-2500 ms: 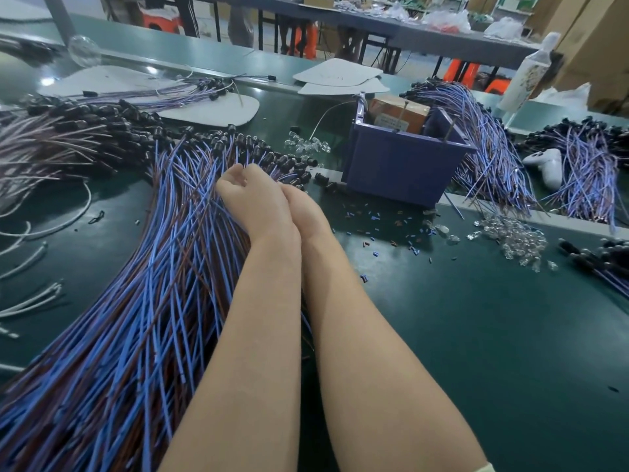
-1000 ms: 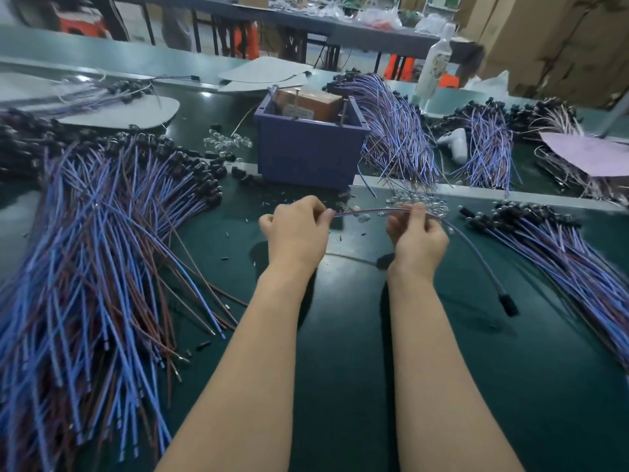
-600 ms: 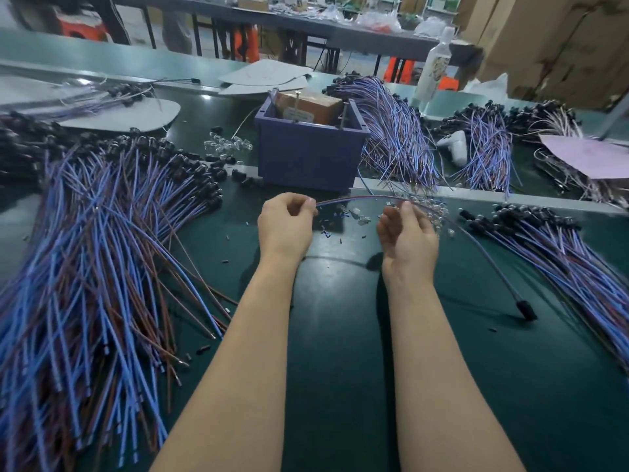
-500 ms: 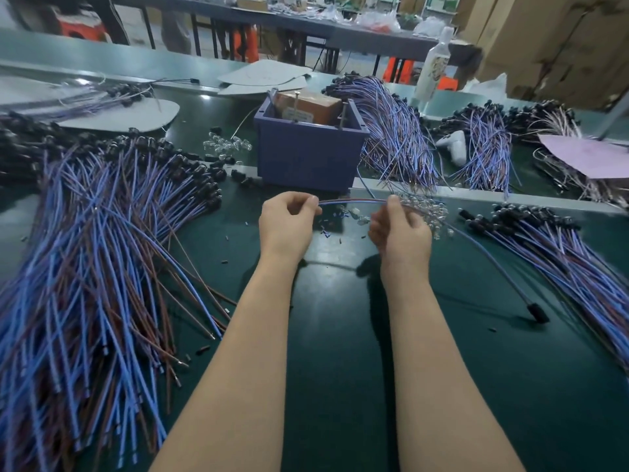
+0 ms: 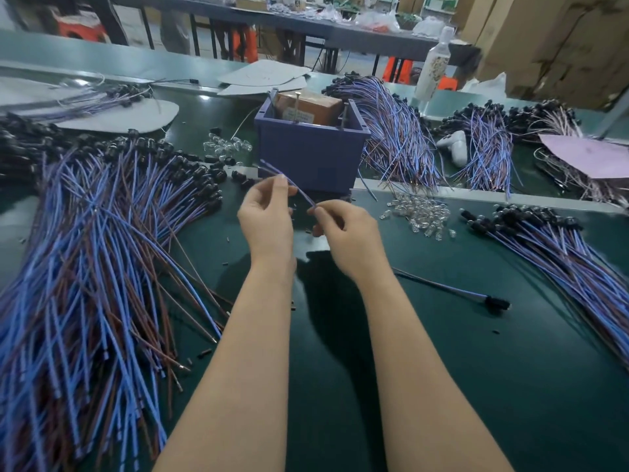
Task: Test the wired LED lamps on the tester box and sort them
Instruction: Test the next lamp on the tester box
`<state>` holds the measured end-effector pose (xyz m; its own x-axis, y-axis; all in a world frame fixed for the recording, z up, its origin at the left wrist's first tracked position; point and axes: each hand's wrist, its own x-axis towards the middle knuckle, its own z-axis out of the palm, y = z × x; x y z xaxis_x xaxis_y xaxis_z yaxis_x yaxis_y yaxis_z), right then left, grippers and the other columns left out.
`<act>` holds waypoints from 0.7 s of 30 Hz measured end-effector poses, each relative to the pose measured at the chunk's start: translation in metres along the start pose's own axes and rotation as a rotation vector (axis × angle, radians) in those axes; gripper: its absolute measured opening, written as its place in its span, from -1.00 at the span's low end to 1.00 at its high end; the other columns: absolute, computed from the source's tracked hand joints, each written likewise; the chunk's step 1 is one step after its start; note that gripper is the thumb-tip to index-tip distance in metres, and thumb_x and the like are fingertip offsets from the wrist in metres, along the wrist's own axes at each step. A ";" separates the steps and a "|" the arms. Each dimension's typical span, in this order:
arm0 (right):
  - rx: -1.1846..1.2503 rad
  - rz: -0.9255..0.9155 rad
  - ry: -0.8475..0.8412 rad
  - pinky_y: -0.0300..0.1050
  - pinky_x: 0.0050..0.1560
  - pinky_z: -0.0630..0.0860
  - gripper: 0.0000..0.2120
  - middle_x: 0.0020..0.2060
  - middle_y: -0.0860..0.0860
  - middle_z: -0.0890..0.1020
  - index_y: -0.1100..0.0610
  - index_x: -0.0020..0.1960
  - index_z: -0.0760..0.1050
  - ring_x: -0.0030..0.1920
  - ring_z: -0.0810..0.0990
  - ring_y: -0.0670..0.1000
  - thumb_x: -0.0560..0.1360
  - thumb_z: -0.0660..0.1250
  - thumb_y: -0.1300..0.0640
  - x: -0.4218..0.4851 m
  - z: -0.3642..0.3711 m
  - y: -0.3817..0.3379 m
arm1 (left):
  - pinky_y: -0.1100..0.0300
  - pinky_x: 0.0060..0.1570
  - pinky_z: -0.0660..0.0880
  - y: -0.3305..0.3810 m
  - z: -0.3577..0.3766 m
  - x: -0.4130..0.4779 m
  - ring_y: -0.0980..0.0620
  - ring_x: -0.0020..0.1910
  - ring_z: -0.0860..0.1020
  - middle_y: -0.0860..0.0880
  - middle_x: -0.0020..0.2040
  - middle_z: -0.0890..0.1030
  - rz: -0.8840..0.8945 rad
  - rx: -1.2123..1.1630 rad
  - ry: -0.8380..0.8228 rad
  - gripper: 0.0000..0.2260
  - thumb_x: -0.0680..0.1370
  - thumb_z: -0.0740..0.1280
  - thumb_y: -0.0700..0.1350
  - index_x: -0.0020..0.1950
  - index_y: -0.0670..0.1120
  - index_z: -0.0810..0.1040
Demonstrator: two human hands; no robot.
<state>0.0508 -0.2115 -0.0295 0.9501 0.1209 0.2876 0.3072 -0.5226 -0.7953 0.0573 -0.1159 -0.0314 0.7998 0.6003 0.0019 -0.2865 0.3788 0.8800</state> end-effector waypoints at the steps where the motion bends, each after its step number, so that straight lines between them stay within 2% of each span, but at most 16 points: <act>1: 0.043 0.014 -0.018 -0.29 -0.15 0.41 -0.84 -0.33 -0.04 0.59 0.13 -0.04 0.60 -0.23 0.54 -0.01 0.57 0.24 0.18 0.000 0.004 0.002 | 0.31 -0.30 0.44 -0.002 0.001 -0.001 0.25 -0.37 0.51 0.08 -0.31 0.55 -0.039 0.014 -0.037 -0.86 0.58 0.30 -0.16 -0.18 -0.04 0.51; 2: 0.073 0.027 -0.035 -0.26 -0.12 0.43 -0.84 -0.34 -0.04 0.60 0.11 -0.07 0.59 -0.21 0.56 0.00 0.57 0.23 0.18 0.000 0.006 0.003 | 0.34 -0.39 0.44 -0.003 0.002 -0.003 0.26 -0.43 0.49 0.05 -0.31 0.52 -0.062 0.022 -0.076 -0.85 0.59 0.29 -0.17 -0.18 -0.06 0.52; 4: 0.101 0.045 -0.056 -0.32 -0.13 0.43 -0.83 -0.33 -0.06 0.61 0.08 -0.11 0.58 -0.20 0.57 -0.03 0.57 0.23 0.18 0.000 0.008 0.006 | 0.37 -0.50 0.42 -0.005 0.003 -0.005 0.25 -0.49 0.46 0.01 -0.31 0.49 -0.067 0.048 -0.128 -0.86 0.59 0.27 -0.19 -0.16 -0.08 0.51; 6: 0.125 0.074 -0.060 -0.29 -0.10 0.45 -0.81 -0.27 -0.04 0.65 0.11 -0.11 0.61 -0.17 0.59 -0.05 0.57 0.23 0.15 0.001 0.010 0.010 | 0.37 -0.51 0.42 -0.007 0.003 -0.005 0.18 -0.42 0.49 0.00 -0.31 0.52 -0.045 0.109 -0.137 -0.87 0.59 0.26 -0.21 -0.15 -0.09 0.49; 10: 0.280 0.148 0.173 0.01 0.06 0.53 -0.87 -0.15 0.07 0.65 0.15 -0.02 0.57 -0.08 0.61 0.05 0.56 0.24 0.19 0.003 0.009 0.016 | 0.44 -0.32 0.43 -0.013 0.004 -0.006 0.17 -0.31 0.51 0.05 -0.28 0.55 0.127 0.393 -0.199 -0.93 0.58 0.27 -0.20 -0.10 -0.12 0.50; 12: 0.396 0.162 0.274 0.11 0.13 0.52 -0.85 -0.08 0.12 0.64 0.12 0.09 0.53 -0.02 0.61 0.08 0.58 0.21 0.23 0.004 0.005 0.016 | 0.37 -0.20 0.45 -0.015 0.005 -0.009 0.10 -0.25 0.53 0.06 -0.27 0.55 0.190 0.538 -0.296 -0.93 0.57 0.28 -0.19 -0.10 -0.11 0.50; 14: 0.453 0.140 0.333 0.07 0.16 0.53 -0.78 -0.06 0.10 0.62 0.06 0.16 0.51 -0.05 0.59 0.02 0.59 0.19 0.25 0.005 0.000 0.017 | 0.30 -0.13 0.45 -0.016 0.006 -0.012 0.05 -0.22 0.53 0.06 -0.27 0.55 0.223 0.643 -0.392 -0.94 0.57 0.29 -0.18 -0.11 -0.09 0.50; 17: 0.477 0.092 0.371 -0.02 0.13 0.52 -0.72 -0.07 0.00 0.59 0.02 0.23 0.48 -0.11 0.54 -0.06 0.60 0.17 0.27 0.007 -0.005 0.019 | 0.49 -0.25 0.36 -0.016 0.006 -0.015 0.14 -0.26 0.50 0.13 -0.29 0.54 0.271 0.768 -0.512 -0.92 0.56 0.29 -0.18 -0.12 -0.04 0.51; 18: 0.473 0.085 0.371 -0.02 0.10 0.51 -0.71 -0.10 -0.06 0.58 -0.01 0.23 0.47 -0.13 0.52 -0.07 0.60 0.16 0.27 0.007 -0.007 0.020 | 0.50 -0.26 0.35 -0.015 0.006 -0.016 0.15 -0.26 0.49 0.13 -0.29 0.54 0.271 0.793 -0.544 -0.92 0.57 0.28 -0.17 -0.11 -0.04 0.52; 21: 0.456 0.090 0.377 -0.01 0.09 0.51 -0.71 -0.10 -0.04 0.60 -0.07 0.18 0.46 -0.12 0.52 -0.07 0.61 0.15 0.26 0.009 -0.011 0.024 | 0.31 -0.10 0.44 -0.013 0.007 -0.018 0.05 -0.20 0.54 0.06 -0.23 0.58 0.226 0.809 -0.615 -0.91 0.57 0.28 -0.17 -0.04 -0.07 0.58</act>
<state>0.0660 -0.2326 -0.0406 0.9141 -0.2587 0.3122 0.2983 -0.0923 -0.9500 0.0506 -0.1361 -0.0398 0.9675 0.0495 0.2480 -0.2052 -0.4197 0.8842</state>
